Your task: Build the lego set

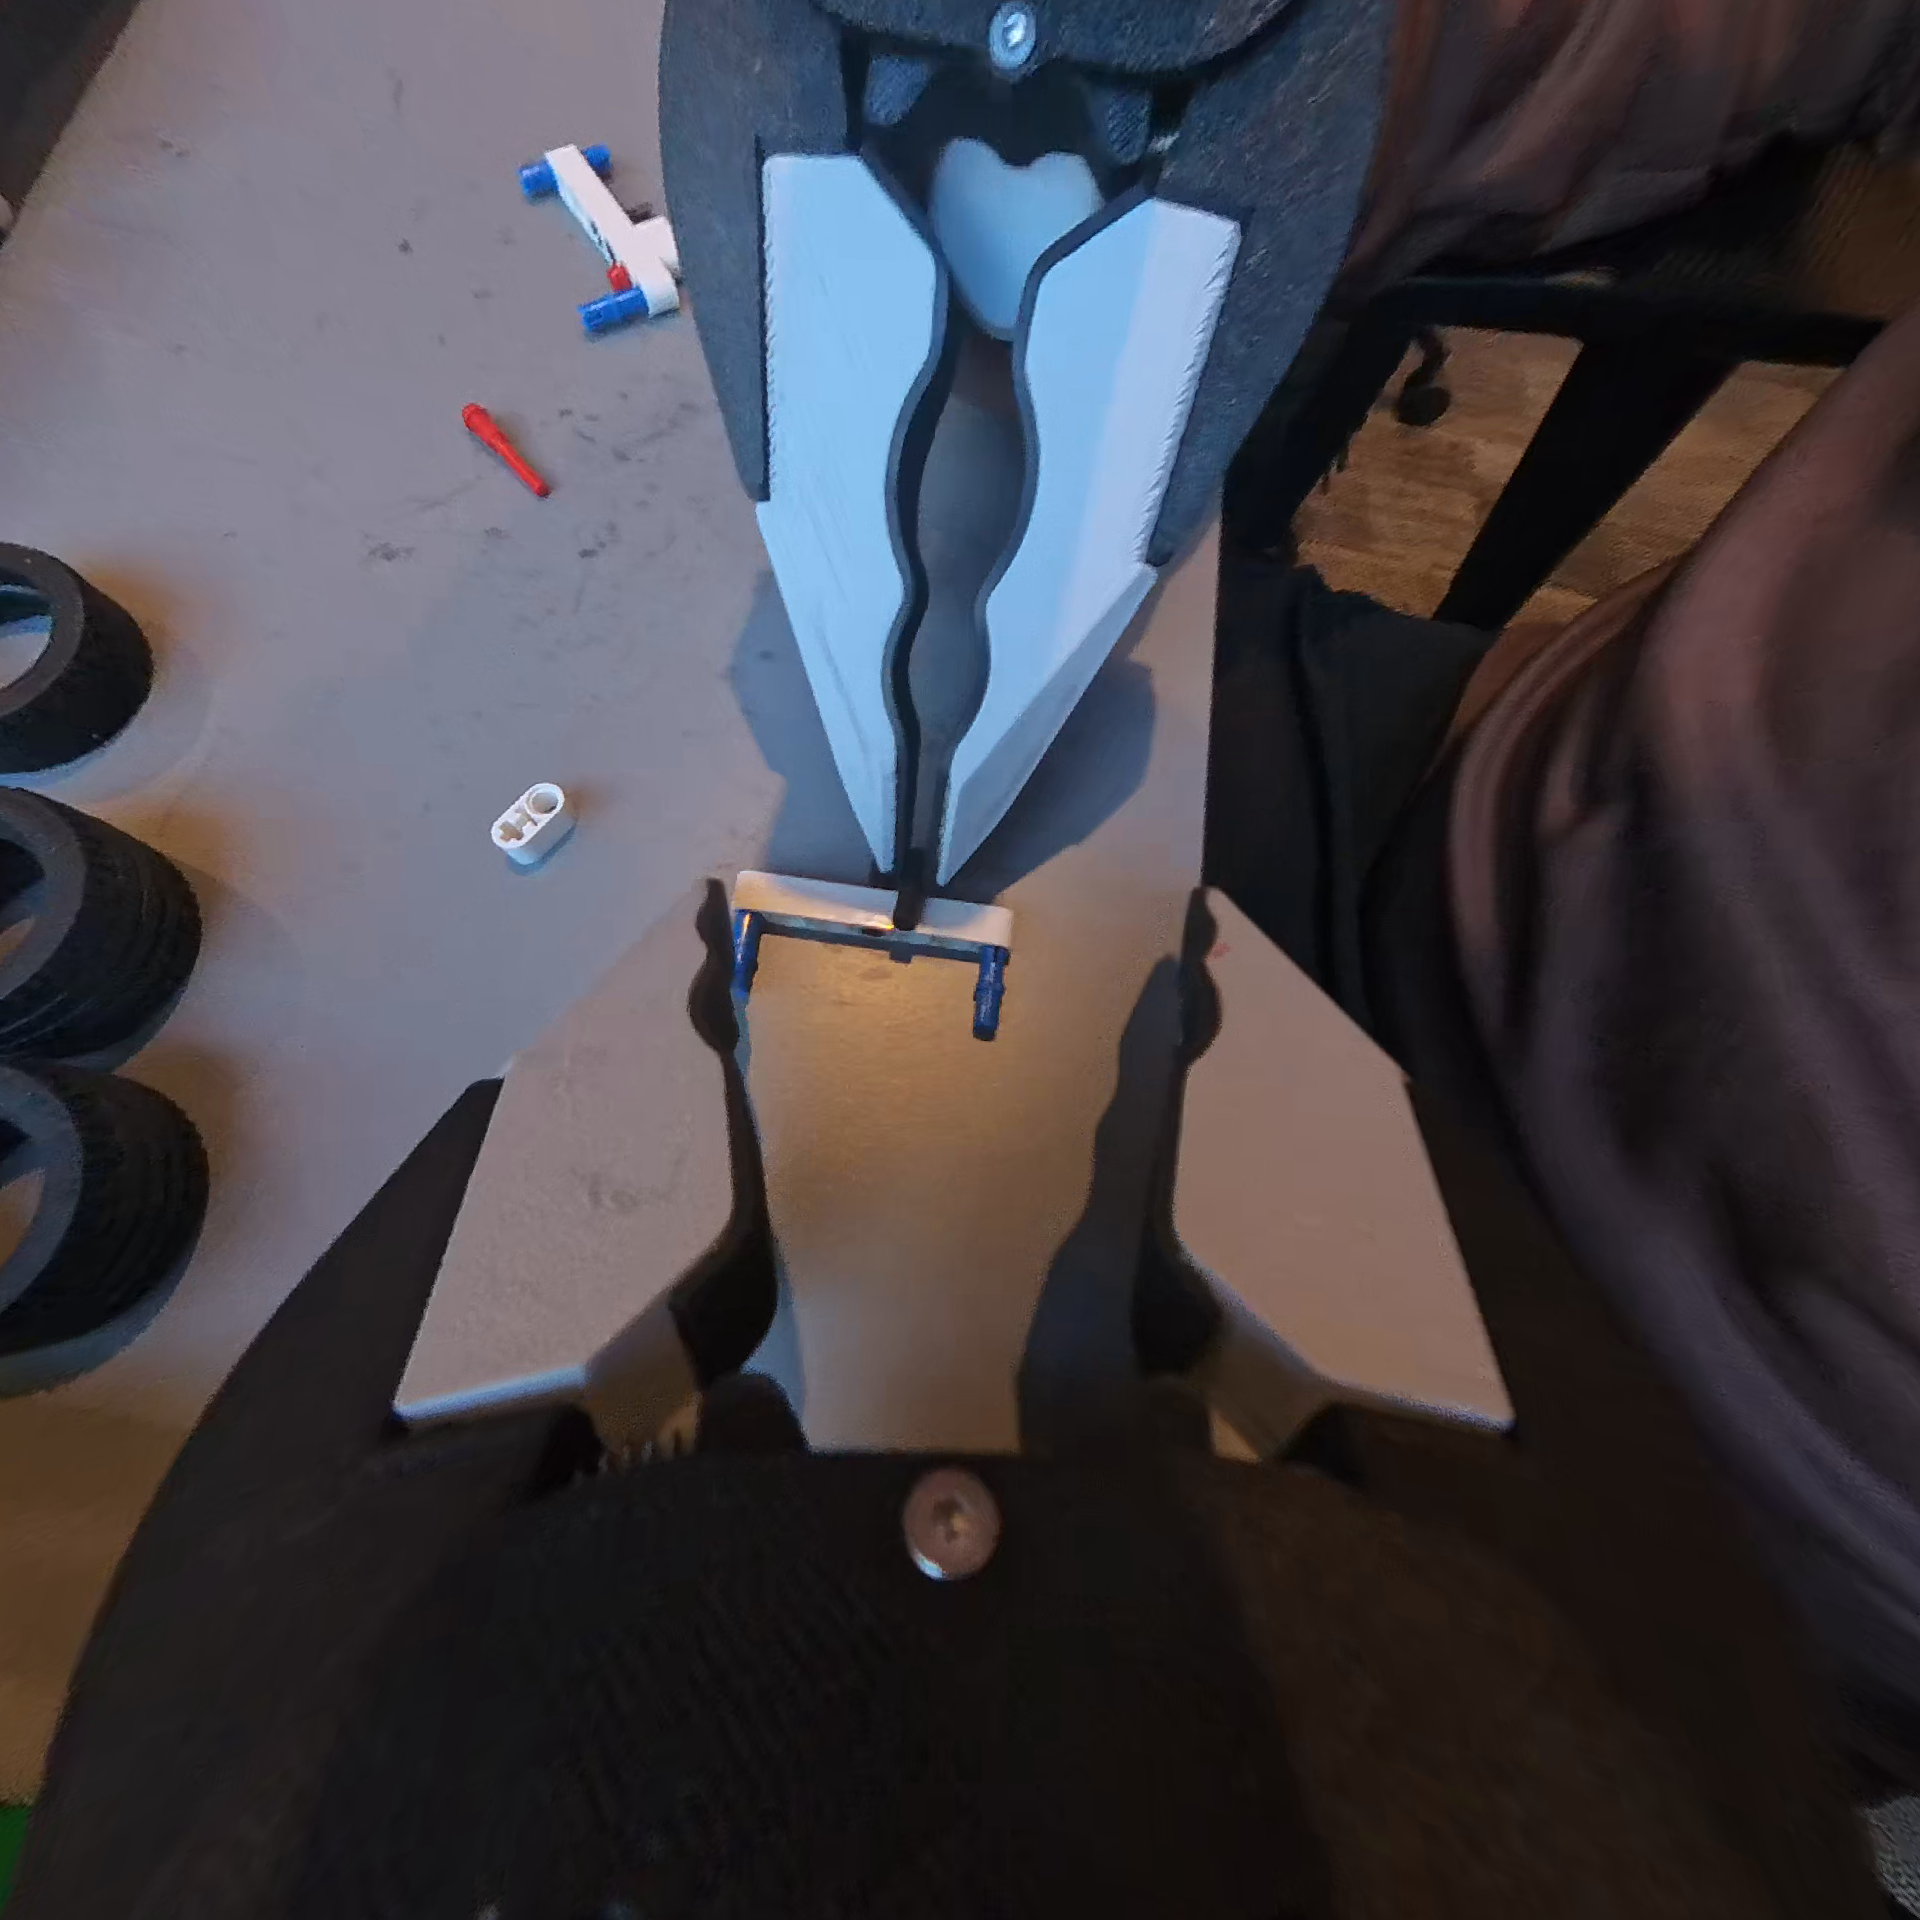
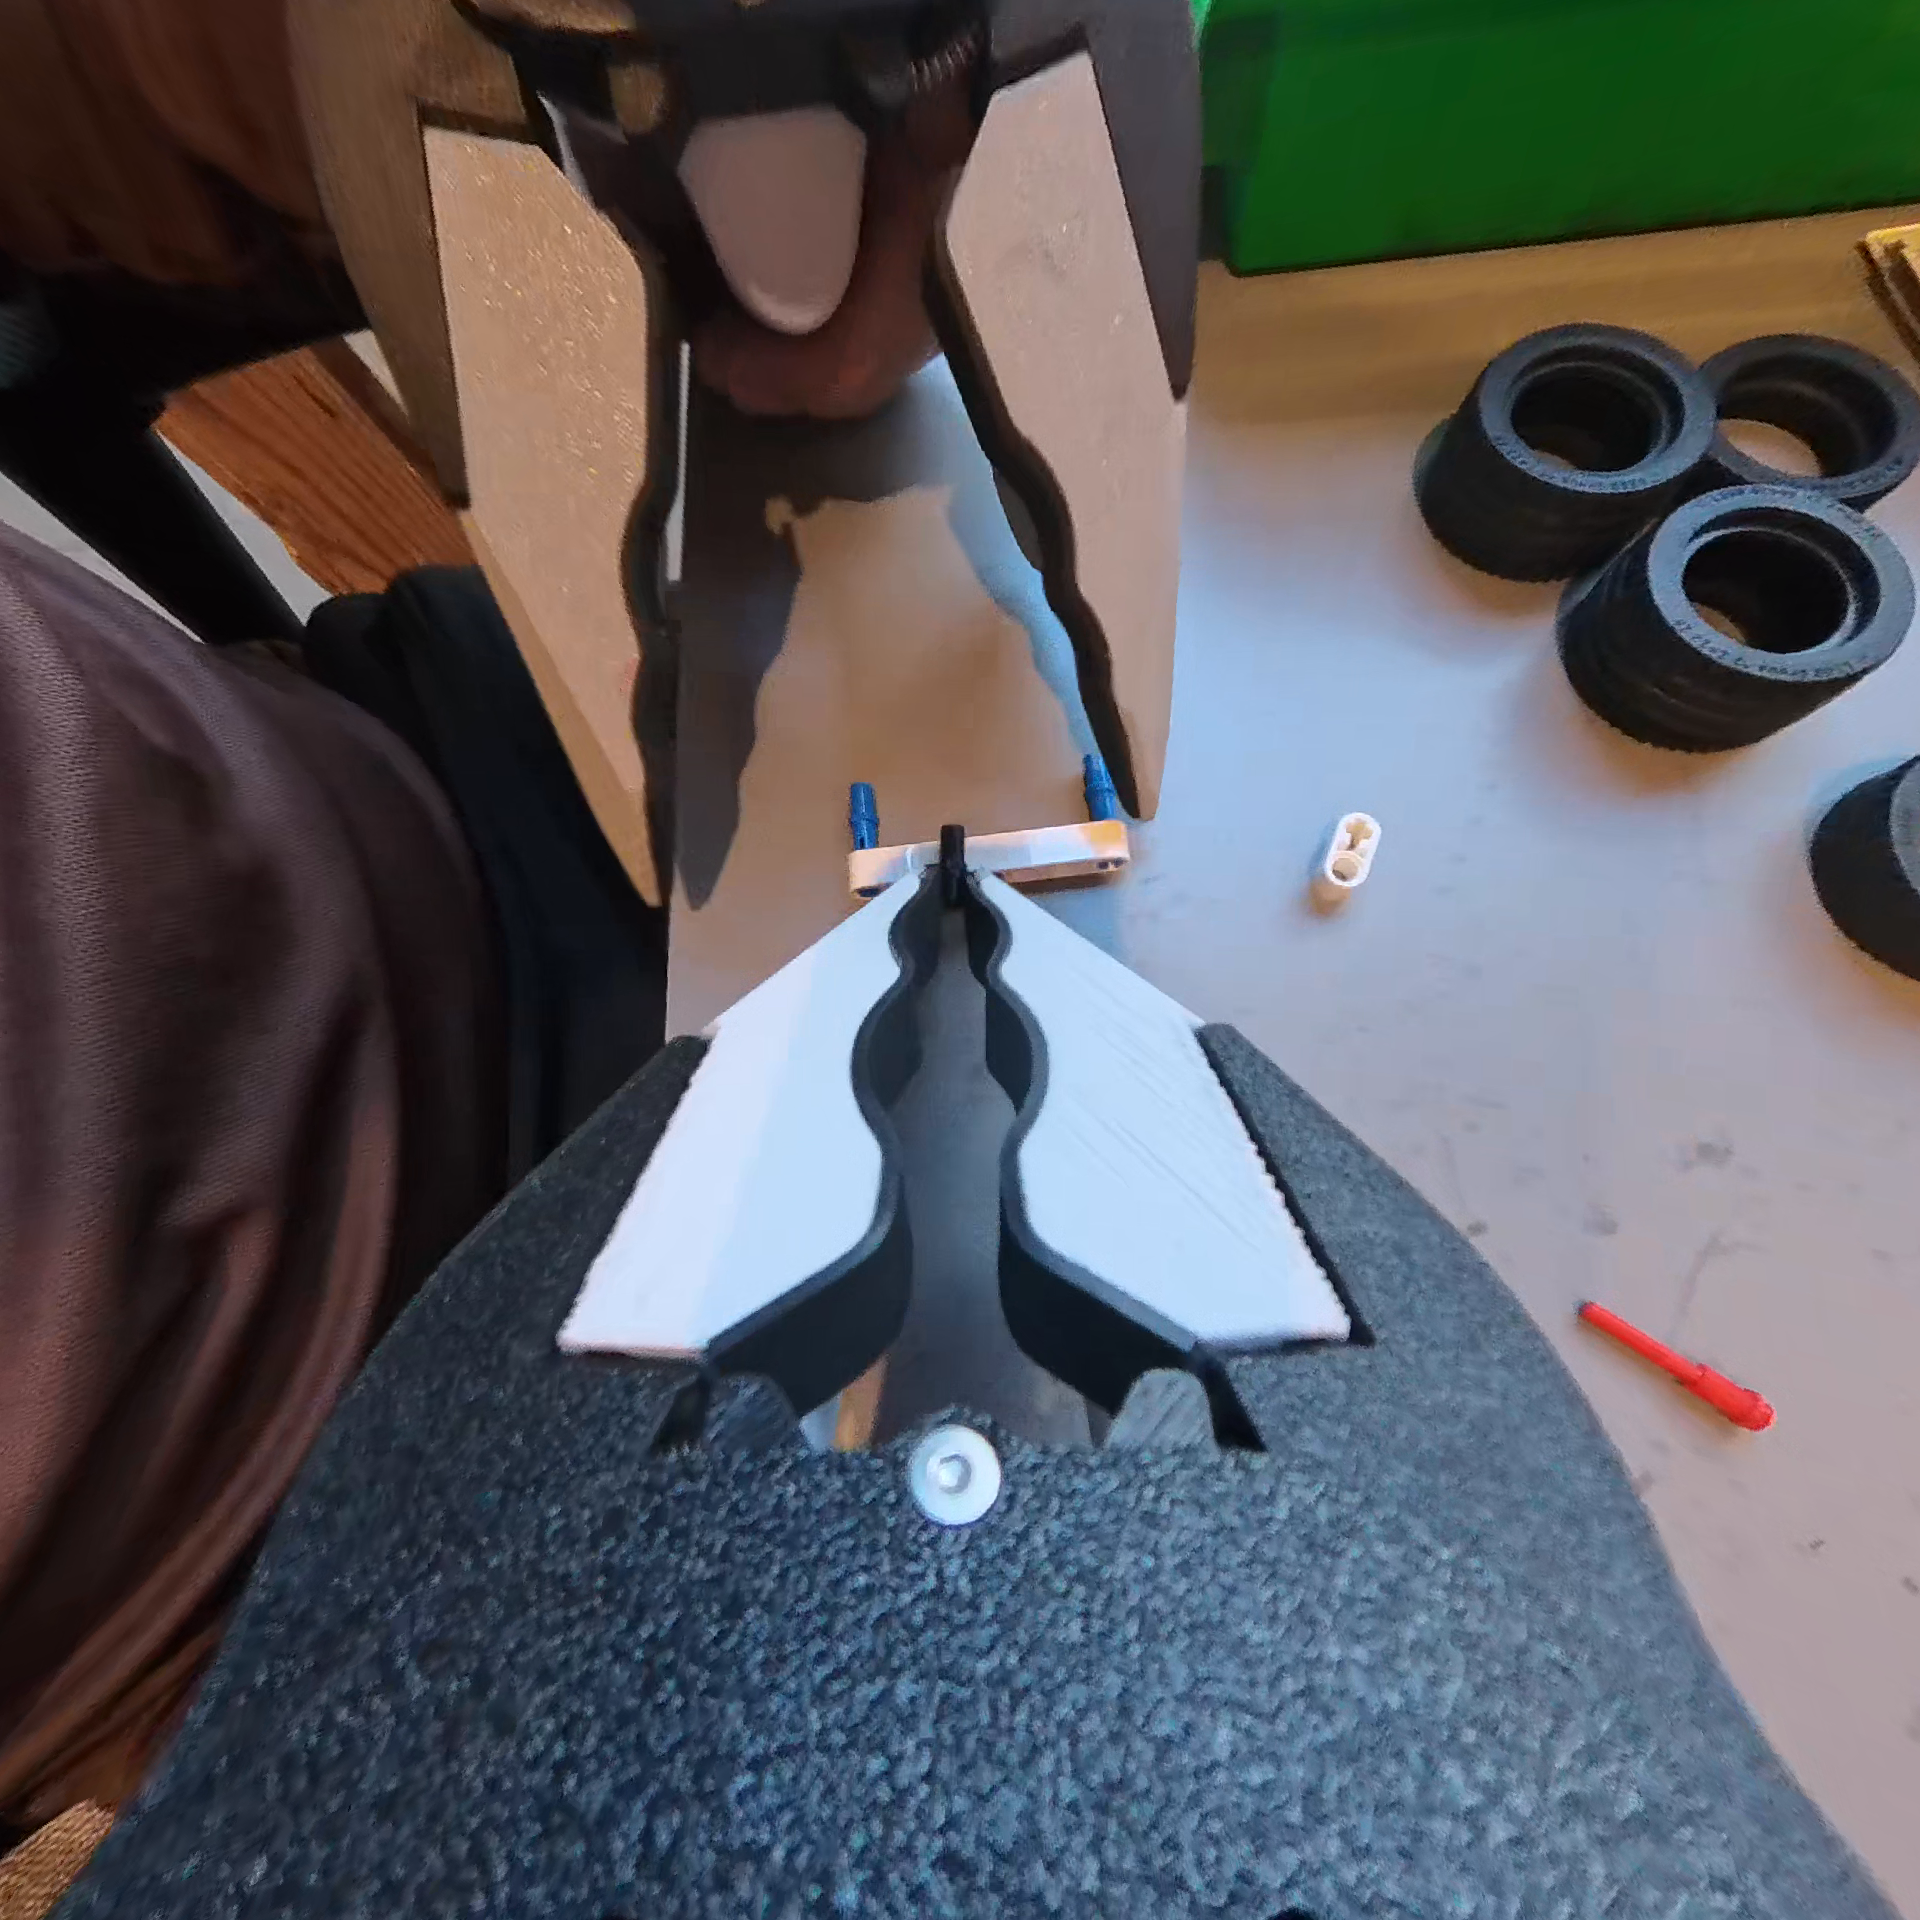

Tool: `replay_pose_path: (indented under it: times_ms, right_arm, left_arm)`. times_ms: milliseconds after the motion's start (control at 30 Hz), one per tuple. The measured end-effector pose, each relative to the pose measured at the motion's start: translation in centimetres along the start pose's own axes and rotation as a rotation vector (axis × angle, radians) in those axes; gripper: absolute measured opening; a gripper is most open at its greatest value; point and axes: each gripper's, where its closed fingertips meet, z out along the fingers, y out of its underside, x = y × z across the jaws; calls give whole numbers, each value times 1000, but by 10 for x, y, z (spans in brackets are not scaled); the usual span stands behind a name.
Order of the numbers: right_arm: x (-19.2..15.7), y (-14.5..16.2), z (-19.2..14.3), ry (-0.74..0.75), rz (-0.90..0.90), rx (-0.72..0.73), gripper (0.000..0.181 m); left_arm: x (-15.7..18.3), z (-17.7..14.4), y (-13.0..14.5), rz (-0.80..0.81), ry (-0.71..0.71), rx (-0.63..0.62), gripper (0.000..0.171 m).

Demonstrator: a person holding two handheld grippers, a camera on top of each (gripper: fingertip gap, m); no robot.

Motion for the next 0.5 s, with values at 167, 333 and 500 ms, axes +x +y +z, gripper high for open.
replay_pose_path:
  times_ms: [167,333,500]
  right_arm:
    - [0,-4,-6,-23,27,47,4]
    - [2,-6,-14,-52,84,83,3]
    - [-3,-8,-16,-108,123,100,4]
  left_arm:
    - [-3,-12,-2,67,-41,2,62]
    - [-4,-13,-10,219,-163,-12,14]
    - [-12,-2,-1,326,-282,-104,18]
